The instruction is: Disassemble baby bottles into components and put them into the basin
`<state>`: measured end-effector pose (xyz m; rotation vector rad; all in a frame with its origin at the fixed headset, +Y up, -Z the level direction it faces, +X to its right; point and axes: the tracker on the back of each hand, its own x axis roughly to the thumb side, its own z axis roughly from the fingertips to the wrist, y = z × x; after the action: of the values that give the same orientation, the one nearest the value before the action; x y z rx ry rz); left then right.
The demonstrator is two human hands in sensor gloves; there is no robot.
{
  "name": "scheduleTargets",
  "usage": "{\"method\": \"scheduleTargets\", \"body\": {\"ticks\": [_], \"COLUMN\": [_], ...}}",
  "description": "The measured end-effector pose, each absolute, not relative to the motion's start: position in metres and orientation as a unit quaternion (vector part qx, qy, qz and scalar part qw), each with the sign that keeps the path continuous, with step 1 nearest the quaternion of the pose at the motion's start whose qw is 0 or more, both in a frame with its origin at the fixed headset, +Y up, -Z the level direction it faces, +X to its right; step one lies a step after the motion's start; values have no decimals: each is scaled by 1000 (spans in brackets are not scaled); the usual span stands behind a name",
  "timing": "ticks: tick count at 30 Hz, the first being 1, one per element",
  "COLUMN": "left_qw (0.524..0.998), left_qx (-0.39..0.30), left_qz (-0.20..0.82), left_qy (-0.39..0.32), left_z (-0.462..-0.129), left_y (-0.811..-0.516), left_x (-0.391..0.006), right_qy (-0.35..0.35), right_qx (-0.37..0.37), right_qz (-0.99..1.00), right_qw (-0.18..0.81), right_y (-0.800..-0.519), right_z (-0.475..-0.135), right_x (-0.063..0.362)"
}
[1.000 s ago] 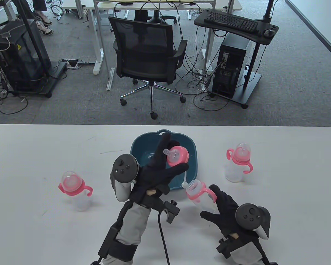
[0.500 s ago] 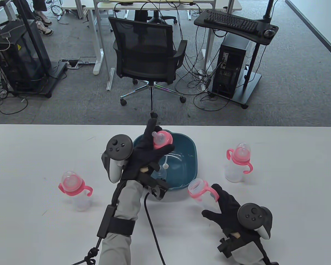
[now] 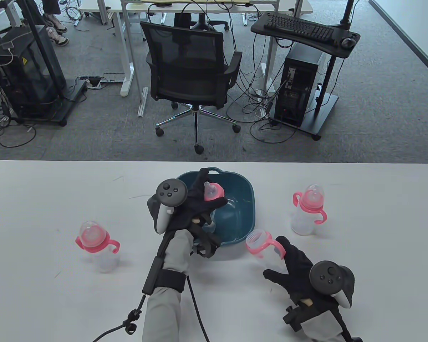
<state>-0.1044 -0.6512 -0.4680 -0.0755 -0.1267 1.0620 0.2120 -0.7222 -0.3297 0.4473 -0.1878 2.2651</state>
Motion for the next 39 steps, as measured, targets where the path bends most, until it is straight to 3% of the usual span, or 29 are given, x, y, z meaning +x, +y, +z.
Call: {"method": "scheduleTargets", "body": {"ticks": [11,27,31,39], "left_qw": [888,947,956,948], "left_qx": [-112,-155,-162,-144], "left_qz": [444,278,244,281], "left_qy": [-47,-37,-30,-36], "left_z": [-478,-485,-484,-480], "left_y": [-686,-717,-719,-705], "left_x": [-91,-62,-57,-64], "right_qy": [-69,-64,-63,-63], "right_qx": [173,170,169,169], "right_qz": [899,901,901,901], "right_qw": [396,395,395,395], "right_y": [-723,-723,-723,-723], "right_z": [-331,-332,-332,-332], "right_x": [213,214,215,215]}}
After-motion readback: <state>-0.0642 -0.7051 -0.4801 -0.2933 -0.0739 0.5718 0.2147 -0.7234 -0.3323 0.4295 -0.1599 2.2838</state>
